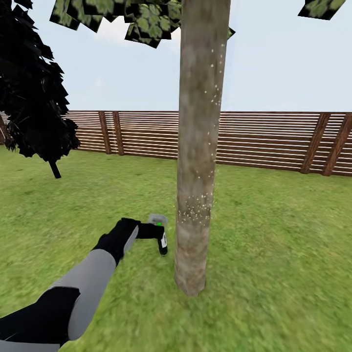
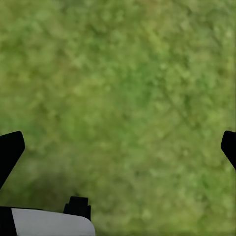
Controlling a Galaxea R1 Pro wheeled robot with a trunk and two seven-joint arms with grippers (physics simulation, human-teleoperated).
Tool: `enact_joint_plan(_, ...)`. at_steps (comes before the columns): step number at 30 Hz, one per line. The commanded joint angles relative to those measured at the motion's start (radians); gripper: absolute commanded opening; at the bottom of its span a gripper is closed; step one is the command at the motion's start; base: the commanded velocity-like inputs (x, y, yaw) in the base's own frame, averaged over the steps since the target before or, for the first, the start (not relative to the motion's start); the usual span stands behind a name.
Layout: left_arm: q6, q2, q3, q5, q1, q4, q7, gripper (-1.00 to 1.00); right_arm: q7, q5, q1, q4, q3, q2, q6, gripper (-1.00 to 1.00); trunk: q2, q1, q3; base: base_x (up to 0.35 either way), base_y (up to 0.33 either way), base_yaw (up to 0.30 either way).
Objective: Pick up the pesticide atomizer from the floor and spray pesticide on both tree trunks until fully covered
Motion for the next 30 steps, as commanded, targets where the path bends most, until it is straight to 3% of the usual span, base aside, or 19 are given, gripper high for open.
enact_joint_plan(1, 0.044, 0.0, -0.001, -0.002, 0.0, -0.034, 0.002, -1.0, 0.0, 0.0, 0.0, 0.0, 0.0, 0.0, 0.0, 1.0, 0.0, 0.0, 0.0, 0.0, 0.0, 0.0)
enact_joint_plan(3, 0.143, 0.001, 0.001, -0.001, 0.0, -0.152, 0.003, -1.0, 0.0, 0.0, 0.0, 0.0, 0.0, 0.0, 0.0, 1.0, 0.0, 0.0, 0.0, 0.0, 0.0, 0.0)
enact_joint_plan(5, 0.171, 0.002, 0.004, -0.002, 0.0, -0.22, 0.003, -1.0, 0.0, 0.0, 0.0, 0.0, 0.0, 0.0, 0.0, 1.0, 0.0, 0.0, 0.0, 0.0, 0.0, 0.0)
enact_joint_plan(14, 0.197, 0.002, -0.002, -0.001, 0.0, -0.272, 0.002, -1.0, 0.0, 0.0, 0.0, 0.0, 0.0, 0.0, 0.0, 1.0, 0.0, 0.0, 0.0, -0.1, 0.0, 0.0)
enact_joint_plan(15, 0.215, 0.001, -0.003, -0.001, 0.0, -0.277, 0.002, -1.0, 0.0, 0.0, 0.0, 0.0, 0.0, 0.0, 0.0, 1.0, 0.0, 0.0, 0.0, -0.015, 0.0, 0.0)
enact_joint_plan(16, 0.275, 0.001, -0.003, -0.001, 0.0, -0.309, 0.003, -1.0, 0.0, 0.0, 0.0, 0.0, 0.0, 0.0, 0.0, 1.0, 0.0, 0.0, 0.0, -0.008, 0.0, 0.0)
enact_joint_plan(17, 0.35, 0.0, -0.004, -0.002, 0.0, -0.387, 0.003, -1.0, 0.0, 0.0, 0.0, 0.0, 0.0, 0.0, 0.0, 1.0, 0.0, 0.0, 0.0, -0.003, 0.0, 0.0)
enact_joint_plan(18, 0.377, -0.001, -0.004, -0.003, 0.0, -0.424, 0.003, -1.0, 0.0, 0.0, 0.0, 0.0, 0.0, 0.0, 0.0, 1.0, 0.0, 0.0, 0.0, -0.002, 0.0, 0.0)
enact_joint_plan(22, 0.405, -0.001, -0.004, -0.005, -0.008, -0.459, 0.002, -1.0, 0.0, 0.0, 0.0, 0.001, 0.0, 0.0, 0.0, 1.0, 0.0, 0.0, 0.0, 0.0, 0.0, 0.0)
enact_joint_plan(26, 0.41, -0.001, -0.004, -0.005, -0.086, -0.454, 0.002, -1.0, 0.0, 0.0, 0.0, 0.001, 0.0, 0.0, 0.0, 1.0, 0.0, 0.0, 0.0, 0.0, 0.0, 0.0)
enact_joint_plan(30, 0.411, -0.002, -0.004, -0.004, -0.227, -0.319, 0.002, -1.0, 0.0, 0.0, 0.0, 0.001, 0.0, 0.0, 0.0, 1.0, 0.0, 0.0, 0.0, 0.0, 0.0, 0.0)
